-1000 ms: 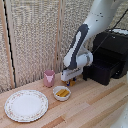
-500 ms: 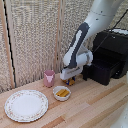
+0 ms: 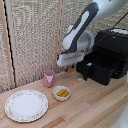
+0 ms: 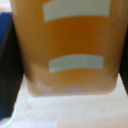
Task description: Extend the gripper towards the air fryer handle. Grasp the air fryer handle and pull it to open the air fryer. Release the air fryer handle and move the gripper to the bread. Grasp the bread with the gripper and move it to the air fryer basket. Release the bread inside the air fryer and retract the gripper.
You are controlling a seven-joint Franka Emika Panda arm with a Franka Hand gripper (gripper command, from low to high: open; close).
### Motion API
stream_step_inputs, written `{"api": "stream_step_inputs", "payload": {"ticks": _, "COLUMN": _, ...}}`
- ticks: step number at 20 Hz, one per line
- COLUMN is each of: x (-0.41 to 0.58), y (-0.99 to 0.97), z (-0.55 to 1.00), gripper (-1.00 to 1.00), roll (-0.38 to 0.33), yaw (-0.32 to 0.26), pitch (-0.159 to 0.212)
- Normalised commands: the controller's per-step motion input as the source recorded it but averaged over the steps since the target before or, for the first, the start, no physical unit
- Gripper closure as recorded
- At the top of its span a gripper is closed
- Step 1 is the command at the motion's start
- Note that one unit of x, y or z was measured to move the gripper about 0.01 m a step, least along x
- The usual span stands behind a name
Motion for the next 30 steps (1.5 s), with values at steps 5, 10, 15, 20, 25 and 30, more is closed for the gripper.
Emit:
{"api": "stream_step_inputs", "payload": {"ticks": 5, "x": 0.046, "y": -0.02, "z": 0.84, "gripper": 1.00, "roll": -0.024, "yaw": -0.310, "pitch": 0.001}}
{"api": "stream_step_inputs", "payload": {"ticks": 10, "x": 0.066, "y": 0.00, "z": 0.50, "gripper": 1.00, "roll": -0.049, "yaw": -0.374, "pitch": 0.000}}
{"api": "stream_step_inputs", "payload": {"ticks": 15, "x": 0.111, "y": -0.06, "z": 0.35, "gripper": 1.00, "roll": -0.018, "yaw": -0.356, "pitch": -0.022}}
{"api": "stream_step_inputs", "payload": {"ticks": 20, "x": 0.214, "y": -0.25, "z": 0.20, "gripper": 1.00, "roll": 0.000, "yaw": -0.296, "pitch": -0.069}}
{"api": "stream_step_inputs", "payload": {"ticks": 25, "x": 0.183, "y": -0.62, "z": 0.14, "gripper": 1.00, "roll": 0.009, "yaw": -0.183, "pitch": -0.038}}
{"api": "stream_step_inputs", "payload": {"ticks": 30, "x": 0.003, "y": -0.64, "z": 0.14, "gripper": 1.00, "roll": 0.001, "yaw": -0.206, "pitch": 0.028}}
